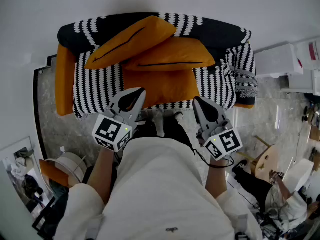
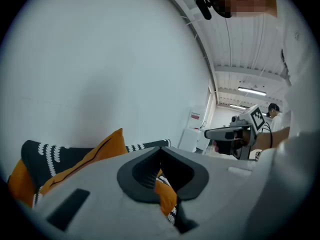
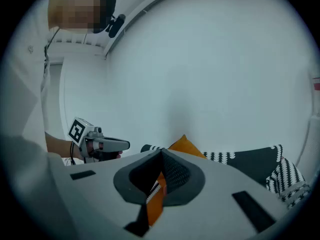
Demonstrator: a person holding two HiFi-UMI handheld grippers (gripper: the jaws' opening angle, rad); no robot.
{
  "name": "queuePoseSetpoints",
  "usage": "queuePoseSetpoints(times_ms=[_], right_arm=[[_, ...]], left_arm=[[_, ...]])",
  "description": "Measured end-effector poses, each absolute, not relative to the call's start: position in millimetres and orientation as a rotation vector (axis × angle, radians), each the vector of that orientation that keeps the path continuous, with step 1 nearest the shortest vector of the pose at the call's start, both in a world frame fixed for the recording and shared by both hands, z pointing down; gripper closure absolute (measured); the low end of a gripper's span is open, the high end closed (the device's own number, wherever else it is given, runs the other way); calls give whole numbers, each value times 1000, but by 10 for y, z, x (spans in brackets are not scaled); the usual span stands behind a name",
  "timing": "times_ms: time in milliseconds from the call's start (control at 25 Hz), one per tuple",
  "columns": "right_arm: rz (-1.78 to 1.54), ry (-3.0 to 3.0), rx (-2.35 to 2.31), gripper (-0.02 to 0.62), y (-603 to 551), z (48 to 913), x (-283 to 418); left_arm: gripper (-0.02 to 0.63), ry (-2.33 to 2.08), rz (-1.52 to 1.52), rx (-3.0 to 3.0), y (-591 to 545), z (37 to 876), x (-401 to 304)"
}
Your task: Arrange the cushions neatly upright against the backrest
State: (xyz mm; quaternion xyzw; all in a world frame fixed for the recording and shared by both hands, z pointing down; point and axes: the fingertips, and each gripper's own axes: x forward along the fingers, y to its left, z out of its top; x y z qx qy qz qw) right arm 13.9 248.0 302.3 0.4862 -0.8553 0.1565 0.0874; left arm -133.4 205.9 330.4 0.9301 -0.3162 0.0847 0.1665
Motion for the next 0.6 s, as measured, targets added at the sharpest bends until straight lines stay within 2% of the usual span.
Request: queuePoseSetpoints(times_ms=[600], right_arm=[[518, -2448, 1507, 586, 2390, 3174, 9]], left_arm=[[594, -870, 332, 2689, 2020, 3459, -1462]])
